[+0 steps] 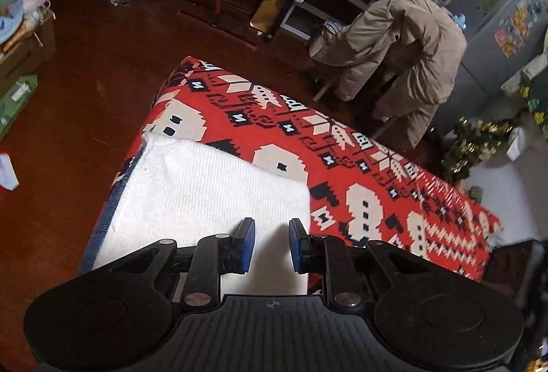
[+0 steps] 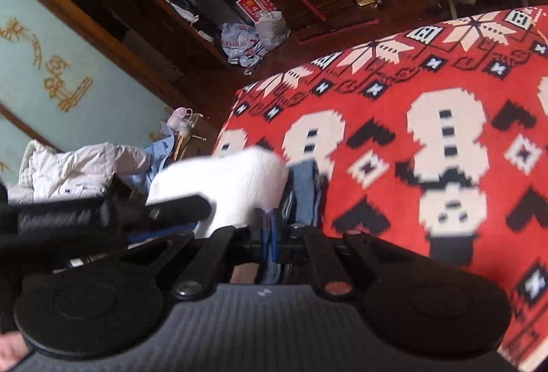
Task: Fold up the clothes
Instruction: 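Lower the sweater onto the jeans and align it with both tools, then open both tools and pull them back from the stacked clothes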
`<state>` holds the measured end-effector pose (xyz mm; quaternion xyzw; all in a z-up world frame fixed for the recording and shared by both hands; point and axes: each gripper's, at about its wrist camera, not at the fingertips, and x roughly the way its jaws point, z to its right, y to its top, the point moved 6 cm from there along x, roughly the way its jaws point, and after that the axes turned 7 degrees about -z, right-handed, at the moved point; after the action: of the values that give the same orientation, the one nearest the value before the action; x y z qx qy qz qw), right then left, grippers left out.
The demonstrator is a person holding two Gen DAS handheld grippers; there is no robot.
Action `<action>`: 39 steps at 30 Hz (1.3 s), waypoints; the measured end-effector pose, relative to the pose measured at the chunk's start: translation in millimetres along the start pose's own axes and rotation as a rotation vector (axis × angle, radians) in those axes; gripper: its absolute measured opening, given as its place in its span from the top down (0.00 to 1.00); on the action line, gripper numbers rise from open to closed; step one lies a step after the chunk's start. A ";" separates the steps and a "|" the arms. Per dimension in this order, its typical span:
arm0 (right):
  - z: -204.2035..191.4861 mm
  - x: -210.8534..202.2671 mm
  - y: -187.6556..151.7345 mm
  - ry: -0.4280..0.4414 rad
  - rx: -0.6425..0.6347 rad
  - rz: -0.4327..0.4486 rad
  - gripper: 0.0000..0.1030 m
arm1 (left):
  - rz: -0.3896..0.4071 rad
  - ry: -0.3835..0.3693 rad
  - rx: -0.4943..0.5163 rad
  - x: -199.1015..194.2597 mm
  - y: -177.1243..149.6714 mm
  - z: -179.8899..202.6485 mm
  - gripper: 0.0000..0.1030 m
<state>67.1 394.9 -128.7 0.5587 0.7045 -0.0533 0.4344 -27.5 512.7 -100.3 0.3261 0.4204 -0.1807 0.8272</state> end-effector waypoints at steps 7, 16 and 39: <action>7.8 21.5 35.6 -0.015 0.054 0.005 0.95 | 0.008 -0.024 -0.036 3.7 8.9 4.1 0.80; 0.1 -10.0 -15.2 0.027 0.060 -0.017 0.95 | -0.010 -0.028 0.014 -17.1 -28.9 8.2 0.80; -68.3 -87.0 -112.8 0.072 -0.158 -0.053 0.93 | 0.137 -0.090 -0.041 -100.0 -98.8 -34.7 0.79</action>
<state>-64.8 327.0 -74.4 0.5054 0.7363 0.0111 0.4497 -162.3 467.8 -72.3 0.3286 0.3630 -0.1294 0.8623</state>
